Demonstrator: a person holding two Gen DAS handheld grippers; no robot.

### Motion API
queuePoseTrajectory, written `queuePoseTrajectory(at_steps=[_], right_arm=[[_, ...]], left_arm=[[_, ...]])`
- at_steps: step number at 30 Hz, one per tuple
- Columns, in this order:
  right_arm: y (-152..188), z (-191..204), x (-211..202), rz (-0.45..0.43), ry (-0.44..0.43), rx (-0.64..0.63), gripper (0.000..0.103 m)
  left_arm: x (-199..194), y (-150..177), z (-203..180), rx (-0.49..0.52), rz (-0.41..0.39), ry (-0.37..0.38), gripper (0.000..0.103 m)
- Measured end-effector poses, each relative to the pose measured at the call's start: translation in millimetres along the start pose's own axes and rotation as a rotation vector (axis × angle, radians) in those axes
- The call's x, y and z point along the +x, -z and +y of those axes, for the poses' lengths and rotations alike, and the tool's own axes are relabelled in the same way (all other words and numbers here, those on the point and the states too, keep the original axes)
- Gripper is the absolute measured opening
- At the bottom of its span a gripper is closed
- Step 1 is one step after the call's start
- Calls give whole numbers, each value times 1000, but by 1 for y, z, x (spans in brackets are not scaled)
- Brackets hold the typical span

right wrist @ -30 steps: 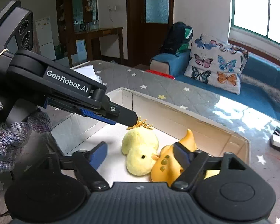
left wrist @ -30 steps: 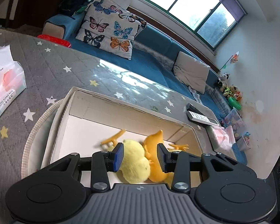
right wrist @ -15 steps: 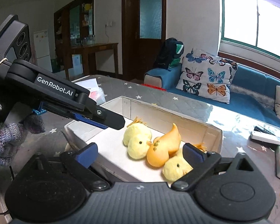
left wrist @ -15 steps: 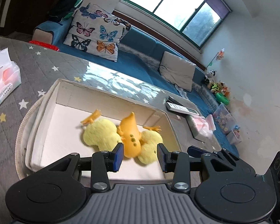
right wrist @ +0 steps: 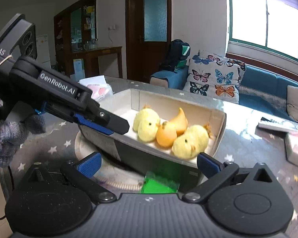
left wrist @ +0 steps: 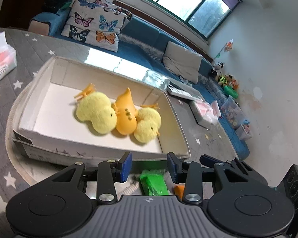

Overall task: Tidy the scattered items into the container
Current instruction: 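Move the left gripper to the green plastic packet on the table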

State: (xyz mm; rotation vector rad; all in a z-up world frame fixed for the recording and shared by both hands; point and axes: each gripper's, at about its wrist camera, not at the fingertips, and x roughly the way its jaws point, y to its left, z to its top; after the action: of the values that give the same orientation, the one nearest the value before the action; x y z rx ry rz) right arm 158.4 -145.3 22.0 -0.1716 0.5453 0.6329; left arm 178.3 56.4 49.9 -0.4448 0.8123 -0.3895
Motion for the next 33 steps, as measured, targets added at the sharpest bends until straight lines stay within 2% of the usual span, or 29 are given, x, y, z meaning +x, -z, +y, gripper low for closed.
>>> queuePoseTrajectory(at_steps=[5, 11, 20, 33], right_arm=[[20, 1, -2, -2, -40, 37, 103], [38, 5, 10, 60, -30, 67, 103], [51, 14, 22, 112, -17, 73, 102], [55, 13, 29, 145, -1, 104, 84]], left_arm=[[11, 9, -4, 1, 38, 7, 41], [29, 21, -6, -1, 94, 7, 41], [43, 28, -7, -20, 130, 23, 41], [56, 28, 2, -71, 157, 19, 41]])
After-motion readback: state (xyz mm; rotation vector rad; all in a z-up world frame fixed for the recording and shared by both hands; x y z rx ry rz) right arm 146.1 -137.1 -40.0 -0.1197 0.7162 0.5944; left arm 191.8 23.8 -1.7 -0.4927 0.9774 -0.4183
